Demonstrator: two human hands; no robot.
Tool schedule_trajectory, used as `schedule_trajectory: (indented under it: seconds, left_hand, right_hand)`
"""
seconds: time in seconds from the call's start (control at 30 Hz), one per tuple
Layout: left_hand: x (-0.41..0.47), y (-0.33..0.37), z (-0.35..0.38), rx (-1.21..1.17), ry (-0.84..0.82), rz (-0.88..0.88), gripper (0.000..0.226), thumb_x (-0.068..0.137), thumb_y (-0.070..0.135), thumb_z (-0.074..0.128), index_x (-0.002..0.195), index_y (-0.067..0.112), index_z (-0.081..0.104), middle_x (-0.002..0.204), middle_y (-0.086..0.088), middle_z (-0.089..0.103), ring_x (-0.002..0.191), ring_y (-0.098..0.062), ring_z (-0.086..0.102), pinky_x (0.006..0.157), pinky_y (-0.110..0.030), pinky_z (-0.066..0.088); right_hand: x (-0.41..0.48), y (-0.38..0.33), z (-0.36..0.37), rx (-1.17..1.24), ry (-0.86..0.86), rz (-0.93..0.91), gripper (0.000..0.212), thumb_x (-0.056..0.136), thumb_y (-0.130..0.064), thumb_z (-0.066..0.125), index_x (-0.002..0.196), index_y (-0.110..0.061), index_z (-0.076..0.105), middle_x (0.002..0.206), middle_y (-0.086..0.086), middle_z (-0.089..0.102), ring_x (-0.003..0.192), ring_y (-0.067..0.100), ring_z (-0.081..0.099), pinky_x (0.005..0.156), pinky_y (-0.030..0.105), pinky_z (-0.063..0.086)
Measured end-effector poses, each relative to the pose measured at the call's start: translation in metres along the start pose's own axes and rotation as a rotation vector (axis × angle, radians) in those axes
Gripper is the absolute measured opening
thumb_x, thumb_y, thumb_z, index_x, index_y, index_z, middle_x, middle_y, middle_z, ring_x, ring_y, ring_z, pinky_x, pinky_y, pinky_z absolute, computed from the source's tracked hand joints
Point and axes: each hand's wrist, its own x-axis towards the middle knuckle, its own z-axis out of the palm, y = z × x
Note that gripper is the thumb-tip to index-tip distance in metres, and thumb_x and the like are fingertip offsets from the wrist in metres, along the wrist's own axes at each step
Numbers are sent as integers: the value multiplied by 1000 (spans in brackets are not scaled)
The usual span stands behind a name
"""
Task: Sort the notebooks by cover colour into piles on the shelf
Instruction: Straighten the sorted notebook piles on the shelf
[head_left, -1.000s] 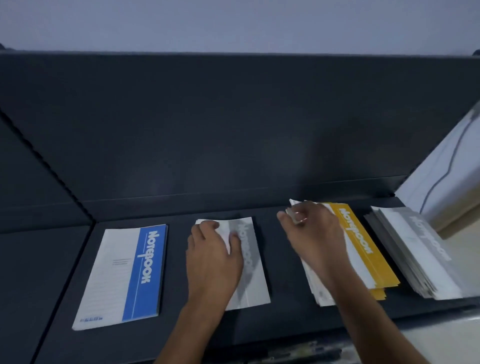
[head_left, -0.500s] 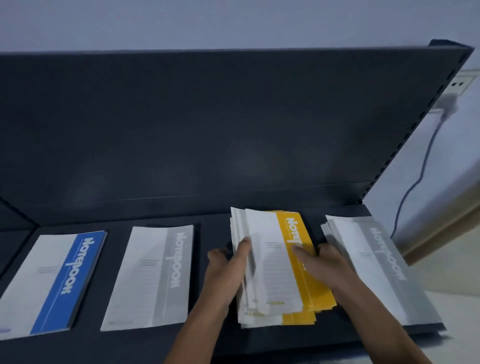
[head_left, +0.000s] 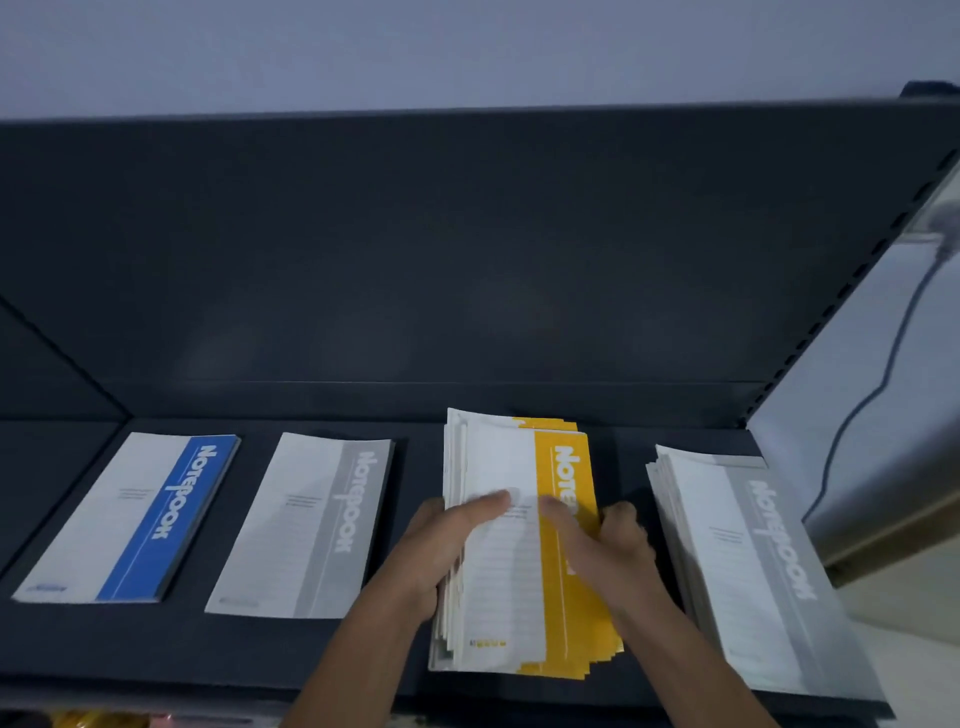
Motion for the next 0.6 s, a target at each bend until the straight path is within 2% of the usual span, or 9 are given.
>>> schedule_trajectory:
  seconds: [0.03,0.07,0.13,0.23,0.33,0.4,0.47,0.53,0.6]
  left_hand:
    - [-3,-5,1,-22,11,48,70,71,48,90,127,14,65,110,-7,77,100,-27,75,93,-48,58]
    - [-6,-8,4,-46,21,104,73,70,47,91,130,17,62,113,-6,76,102,-27,75,93,-50,57]
    - [-13,-10,8,-87,-2,223,63,77,37,88,131,21,61,117,-7,75,105,-28,74,93,-52,57]
    - [-22,-3,10,-78,-38,410,55,81,20,85,129,22,60,119,-5,74,107,-26,73,84,-43,61]
    - [-26,6,7,-3,-65,554,58,81,10,80,133,19,56,121,-2,73,110,-20,71,81,-31,60]
    - [-23,4,3,87,-84,588,62,80,16,82,136,12,55,122,0,73,113,-18,70,86,-29,59]
    - [-21,-5,-1,115,-115,585,76,74,28,88,136,1,53,122,-2,73,114,-17,69,85,-26,58]
    - [-20,-15,-6,86,-165,553,91,67,33,91,139,-3,48,125,-7,71,115,-19,69,84,-24,58]
    - [-21,-19,-8,113,-188,539,96,66,31,93,143,0,45,129,-8,70,120,-22,66,89,-26,57]
  right_hand:
    - [2,3,-1,99,-2,-12,111,54,-92,67,130,-13,46,125,4,62,113,25,64,91,47,58]
    - [-1,4,-4,195,-12,-34,105,59,-86,72,129,-13,44,119,1,65,106,20,67,87,43,59]
    - [-7,3,-10,352,-20,-115,87,76,-63,78,134,-15,35,117,-3,64,101,14,68,85,37,59]
    - [-15,5,-19,503,-47,-318,77,74,-57,77,136,-25,44,120,-5,72,101,12,74,87,41,62]
    - [-22,7,-24,513,-21,-510,56,82,-54,78,128,-32,54,117,-8,74,105,12,73,87,39,61]
    - [-25,9,-28,478,-5,-595,56,77,-48,74,126,-30,53,114,-10,73,105,11,72,85,32,60]
    - [-26,15,-30,435,-37,-612,56,79,-31,80,127,-19,54,112,-9,74,105,9,72,82,24,58]
    - [-25,24,-27,373,-86,-588,56,80,-5,85,128,-6,57,110,-9,76,103,5,73,81,17,56]
    - [-28,26,-26,330,-141,-565,60,75,1,87,128,-5,59,108,-11,77,101,4,73,79,14,56]
